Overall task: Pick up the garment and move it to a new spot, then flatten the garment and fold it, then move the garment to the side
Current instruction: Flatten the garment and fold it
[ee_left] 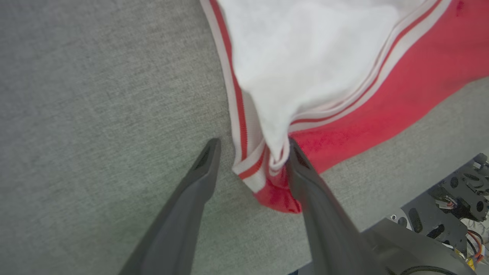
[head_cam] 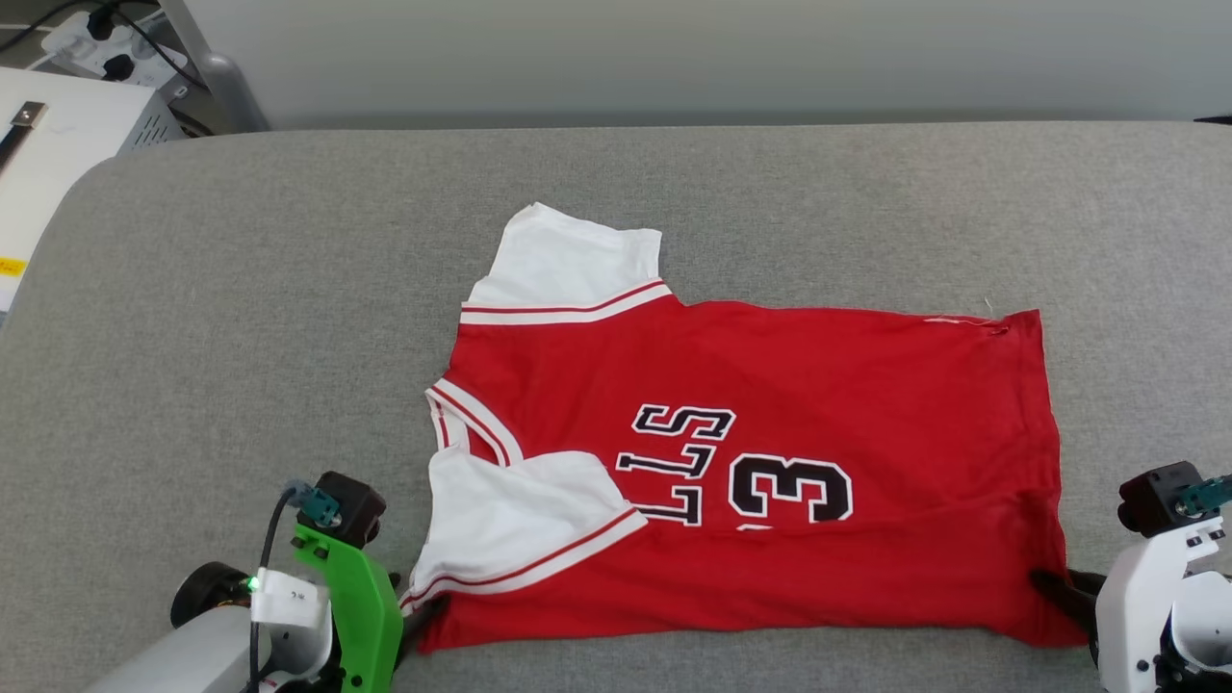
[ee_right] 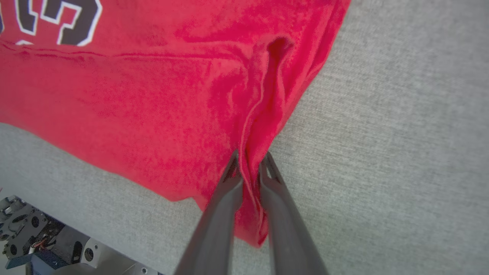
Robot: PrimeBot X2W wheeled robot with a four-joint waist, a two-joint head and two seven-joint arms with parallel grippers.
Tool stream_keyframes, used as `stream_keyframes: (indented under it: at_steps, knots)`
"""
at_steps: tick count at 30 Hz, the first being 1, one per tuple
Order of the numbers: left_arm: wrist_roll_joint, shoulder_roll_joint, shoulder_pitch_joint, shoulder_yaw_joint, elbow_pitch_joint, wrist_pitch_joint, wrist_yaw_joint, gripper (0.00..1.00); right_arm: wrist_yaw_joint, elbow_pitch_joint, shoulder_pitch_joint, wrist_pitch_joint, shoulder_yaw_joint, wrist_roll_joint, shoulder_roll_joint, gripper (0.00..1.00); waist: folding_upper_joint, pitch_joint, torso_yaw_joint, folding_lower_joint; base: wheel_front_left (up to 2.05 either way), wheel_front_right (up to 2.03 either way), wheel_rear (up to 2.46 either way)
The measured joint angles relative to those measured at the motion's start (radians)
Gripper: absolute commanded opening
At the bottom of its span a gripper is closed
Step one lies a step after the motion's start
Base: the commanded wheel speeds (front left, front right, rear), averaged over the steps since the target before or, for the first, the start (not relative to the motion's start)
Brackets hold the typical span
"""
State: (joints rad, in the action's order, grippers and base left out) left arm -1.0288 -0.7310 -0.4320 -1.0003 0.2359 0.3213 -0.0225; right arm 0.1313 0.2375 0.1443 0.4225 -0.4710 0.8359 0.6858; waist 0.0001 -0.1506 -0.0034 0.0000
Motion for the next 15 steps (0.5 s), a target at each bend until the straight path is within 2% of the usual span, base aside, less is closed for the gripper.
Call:
stream_keyframes:
  at_steps: [4, 8, 11, 15]
  knots:
    - [0.015, -0.034, -0.005, 0.026, -0.028, -0.036, 0.019, 1.0, 0.0, -0.018, 0.0, -0.09, 0.043, -0.02, -0.001, 1.0, 0.0, 0.024, 0.0, 0.0, 0.0, 0.0, 0.0]
    - [0.044, -0.08, -0.059, 0.082, -0.084, -0.067, 0.046, 1.0, 0.0, -0.07, 0.0, -0.218, 0.145, -0.083, -0.02, 1.0, -0.0001, 0.048, -0.003, 0.0, 0.0, 0.0, 0.0]
    - [0.061, -0.094, -0.128, 0.129, -0.118, -0.097, 0.068, 1.0, 0.0, -0.115, 0.002, -0.3, 0.229, -0.147, -0.077, 1.0, 0.0, 0.052, -0.015, 0.0, 0.0, 0.0, 0.0]
    - [0.113, -0.084, -0.243, 0.186, -0.115, -0.157, 0.098, 1.0, 0.0, -0.193, 0.013, -0.397, 0.324, -0.261, -0.172, 1.0, 0.0, 0.038, -0.034, 0.0, 0.0, 0.0, 0.0]
